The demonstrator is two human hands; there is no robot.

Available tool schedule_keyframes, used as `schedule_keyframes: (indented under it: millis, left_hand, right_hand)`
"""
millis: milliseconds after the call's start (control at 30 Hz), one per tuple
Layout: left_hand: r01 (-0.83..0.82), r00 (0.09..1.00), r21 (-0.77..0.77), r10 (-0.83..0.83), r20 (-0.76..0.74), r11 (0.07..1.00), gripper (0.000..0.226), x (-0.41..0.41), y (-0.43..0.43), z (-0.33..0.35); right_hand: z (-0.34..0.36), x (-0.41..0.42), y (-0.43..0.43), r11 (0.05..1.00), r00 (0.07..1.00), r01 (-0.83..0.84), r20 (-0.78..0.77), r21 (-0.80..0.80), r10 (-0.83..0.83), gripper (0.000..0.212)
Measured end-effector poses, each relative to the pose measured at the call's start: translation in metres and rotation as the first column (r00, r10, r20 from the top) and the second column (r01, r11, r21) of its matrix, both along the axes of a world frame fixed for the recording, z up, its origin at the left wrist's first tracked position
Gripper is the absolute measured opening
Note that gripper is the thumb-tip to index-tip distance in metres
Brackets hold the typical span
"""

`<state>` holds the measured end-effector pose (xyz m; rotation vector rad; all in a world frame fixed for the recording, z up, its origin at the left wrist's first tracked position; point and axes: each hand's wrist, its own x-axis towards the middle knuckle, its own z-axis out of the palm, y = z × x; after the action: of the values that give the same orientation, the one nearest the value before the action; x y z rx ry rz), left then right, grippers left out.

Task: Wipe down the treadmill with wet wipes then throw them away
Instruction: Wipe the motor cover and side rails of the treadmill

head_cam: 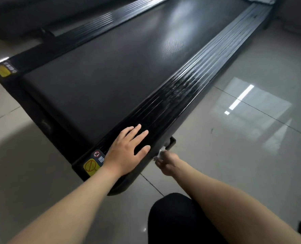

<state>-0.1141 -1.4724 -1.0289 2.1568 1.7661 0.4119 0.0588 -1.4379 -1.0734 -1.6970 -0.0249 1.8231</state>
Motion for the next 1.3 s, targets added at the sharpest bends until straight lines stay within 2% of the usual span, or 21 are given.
schedule_keyframes:
  millis: [67, 200, 267, 367, 467, 567, 633, 733, 800, 900, 967, 1033, 1100, 1133, 1233, 1300]
  left_hand:
    - [-0.014, 0.999, 0.026, 0.013, 0.032, 1.0, 0.065, 0.002, 0.001, 0.0]
    - [-0.016, 0.999, 0.035, 0.014, 0.045, 0.999, 0.065, 0.003, 0.003, 0.002]
    - [-0.008, 1.0, 0.014, 0.007, 0.027, 1.0, 0.063, 0.003, 0.003, 0.004]
    - [0.01, 1.0, -0.001, -0.01, -0.001, 1.0, 0.058, 0.005, 0.003, 0.005]
    - [0.017, 0.999, 0.03, -0.016, -0.033, 0.999, 0.058, 0.006, 0.002, 0.005]
    - [0.011, 0.998, 0.009, -0.01, -0.06, 1.0, 0.057, 0.008, 0.002, 0.004]
    - [0.012, 0.998, 0.015, -0.011, -0.066, 1.0, 0.057, 0.008, 0.001, 0.005]
    - [0.009, 0.998, 0.018, -0.008, -0.059, 1.0, 0.056, 0.008, 0.001, 0.005]
    - [0.01, 0.998, 0.029, -0.008, -0.064, 1.0, 0.056, 0.008, 0.001, 0.004]
    - [0.012, 0.998, 0.041, -0.009, -0.067, 0.999, 0.055, 0.008, 0.001, 0.005]
    - [0.007, 0.998, 0.045, -0.004, -0.069, 0.999, 0.054, 0.008, 0.001, 0.004]
    - [0.007, 0.997, 0.047, -0.004, -0.076, 0.999, 0.054, 0.008, 0.002, 0.004]
    - [0.005, 0.997, 0.05, -0.001, -0.079, 0.999, 0.054, 0.008, 0.002, 0.004]
    - [0.008, 0.997, 0.051, -0.004, -0.081, 0.999, 0.054, 0.008, 0.002, 0.003]
    - [0.016, 0.997, 0.053, -0.011, -0.083, 0.998, 0.054, 0.007, 0.003, 0.003]
    - [0.022, 0.997, 0.057, -0.018, -0.077, 0.998, 0.054, 0.006, 0.002, 0.003]
  right_hand:
    - [0.011, 0.002, 0.01, 0.999, 0.995, -0.034, 0.097, 0.01, 0.033, 0.025]
    - [0.044, 0.009, 0.039, 0.982, 0.964, 0.115, 0.22, 0.15, -0.147, 0.025]
    - [0.057, 0.004, 0.041, 0.953, 0.951, 0.187, 0.201, 0.237, -0.236, 0.018]
    - [0.064, -0.018, 0.029, 0.874, 0.929, 0.305, 0.081, 0.378, -0.36, 0.018]
    - [0.034, -0.045, 0.006, 0.82, 0.889, 0.397, 0.049, 0.412, -0.455, 0.025]
    - [0.008, -0.062, -0.028, 0.881, 0.904, 0.358, 0.121, 0.31, -0.41, 0.027]
    - [-0.008, -0.066, -0.051, 0.932, 0.94, 0.331, 0.042, 0.15, -0.34, 0.028]
    - [-0.013, -0.066, -0.062, 0.957, 0.959, 0.282, -0.033, 0.073, -0.28, 0.029]
    - [-0.005, -0.058, -0.052, 0.942, 0.95, 0.311, -0.018, 0.129, -0.311, 0.029]
    - [0.001, -0.048, -0.027, 0.871, 0.93, 0.355, -0.032, 0.339, -0.366, 0.034]
    - [0.003, -0.048, -0.016, 0.839, 0.942, 0.292, 0.013, 0.46, -0.335, 0.032]
    - [0.003, -0.055, -0.02, 0.827, 0.941, 0.224, 0.105, 0.516, -0.321, 0.037]
    - [-0.003, -0.069, -0.039, 0.836, 0.936, 0.179, 0.172, 0.519, -0.307, 0.042]
    - [-0.012, -0.075, -0.05, 0.852, 0.945, 0.187, 0.147, 0.489, -0.292, 0.041]
    - [-0.024, -0.09, -0.086, 0.917, 0.966, 0.256, -0.056, 0.306, -0.252, 0.035]
    - [-0.019, -0.092, -0.099, 0.936, 0.97, 0.244, -0.078, 0.252, -0.232, 0.036]
